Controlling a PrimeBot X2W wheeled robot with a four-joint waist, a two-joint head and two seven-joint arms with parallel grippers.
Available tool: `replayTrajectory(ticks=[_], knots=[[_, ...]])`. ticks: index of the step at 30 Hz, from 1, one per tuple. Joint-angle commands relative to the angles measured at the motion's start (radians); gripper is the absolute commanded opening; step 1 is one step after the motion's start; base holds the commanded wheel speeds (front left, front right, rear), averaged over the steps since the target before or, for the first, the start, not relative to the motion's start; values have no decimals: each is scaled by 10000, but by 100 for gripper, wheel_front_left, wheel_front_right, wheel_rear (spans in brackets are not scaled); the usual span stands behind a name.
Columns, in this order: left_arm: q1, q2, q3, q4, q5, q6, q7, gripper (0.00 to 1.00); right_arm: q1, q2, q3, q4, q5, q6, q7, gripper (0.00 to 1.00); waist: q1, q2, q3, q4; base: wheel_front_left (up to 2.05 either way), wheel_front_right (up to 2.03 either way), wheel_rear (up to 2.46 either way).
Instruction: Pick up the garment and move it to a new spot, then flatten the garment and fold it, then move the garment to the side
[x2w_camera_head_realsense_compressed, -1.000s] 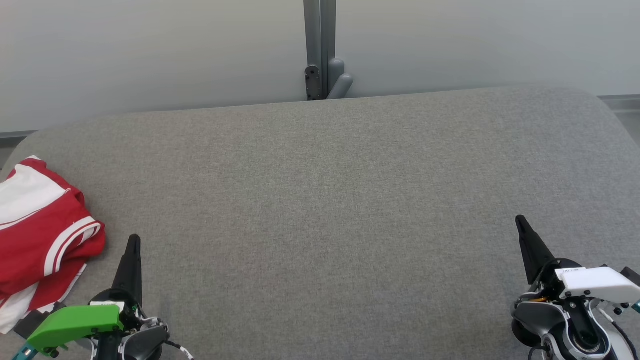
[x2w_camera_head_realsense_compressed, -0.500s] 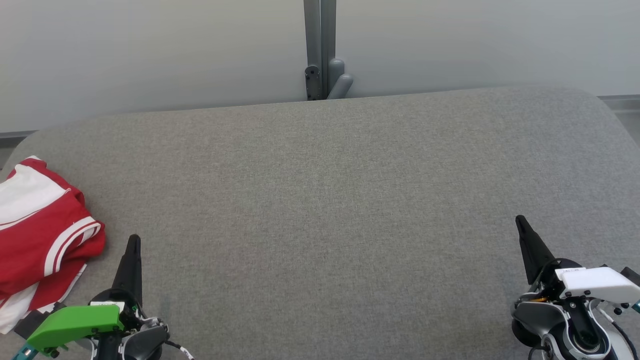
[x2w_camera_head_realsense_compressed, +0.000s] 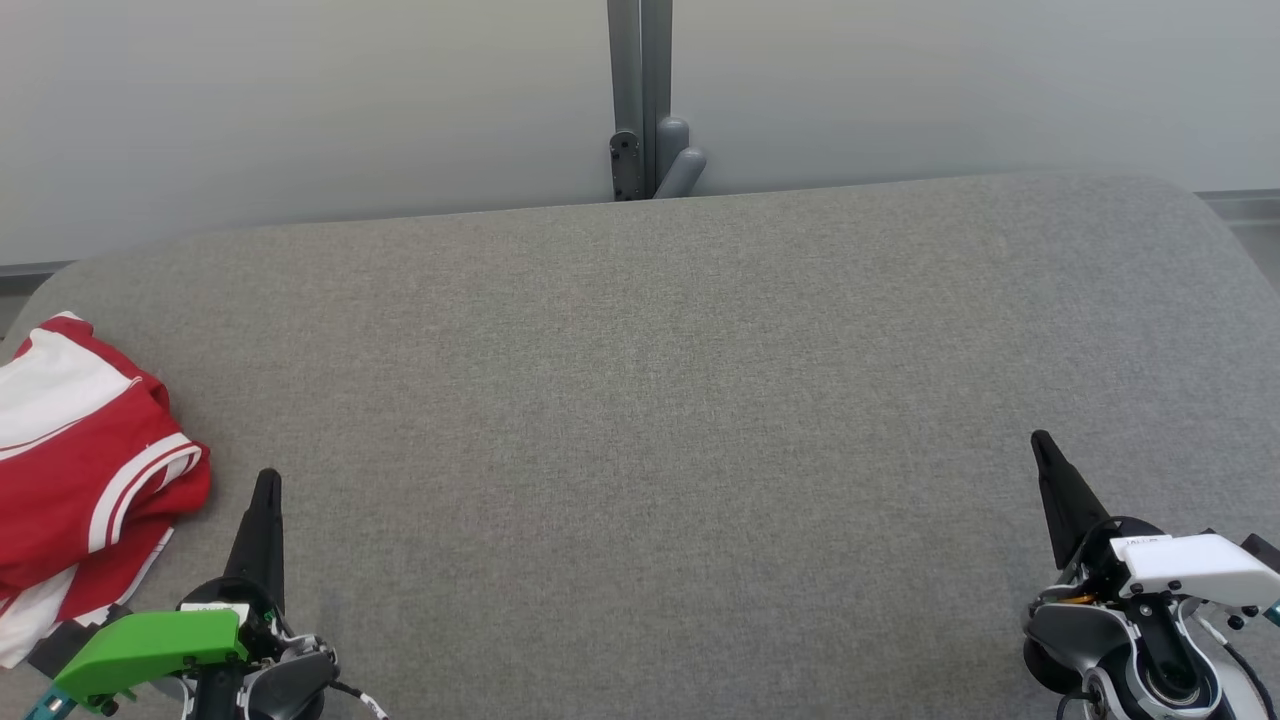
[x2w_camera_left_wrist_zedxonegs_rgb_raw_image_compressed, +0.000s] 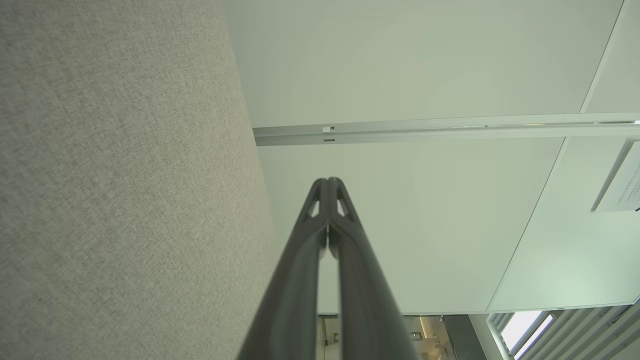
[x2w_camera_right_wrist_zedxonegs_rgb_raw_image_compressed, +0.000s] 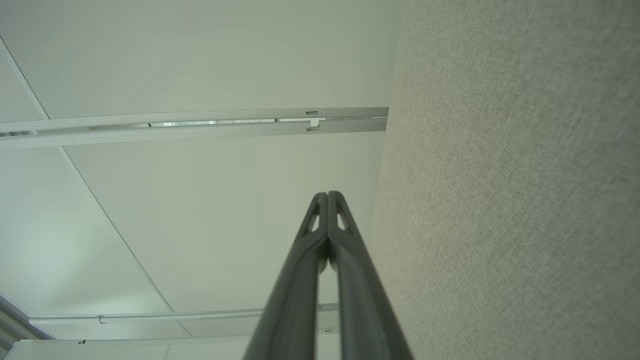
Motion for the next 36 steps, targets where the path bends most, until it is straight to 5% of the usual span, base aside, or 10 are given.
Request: replayTrajectory(ticks=[1, 8, 9, 20, 36], knots=[[-144, 73, 49, -37, 0, -45, -17, 0, 134, -52, -27, -44, 84, 5, 36, 0, 0, 0, 0, 0, 0, 0, 0], [-144, 73, 49, -37, 0, -45, -17, 0, 134, -52, -27, -44, 85, 5, 38, 0, 0, 0, 0, 0, 0, 0, 0], [0, 0, 0, 0, 0, 0, 0, 100, 0, 0, 0, 0, 0, 0, 2, 100, 0, 0, 0, 0, 0, 0, 0], [130, 2, -172, 382, 636, 0, -389, 100, 53, -40, 298, 204, -439, -1, -413, 100, 0, 0, 13, -1, 0, 0, 0], [90, -3, -160, 441, 4069, -4, -1090, 100, 11, -222, 667, 138, -3523, 0, -1172, 100, 0, 0, 32, -43, 0, 0, 0]])
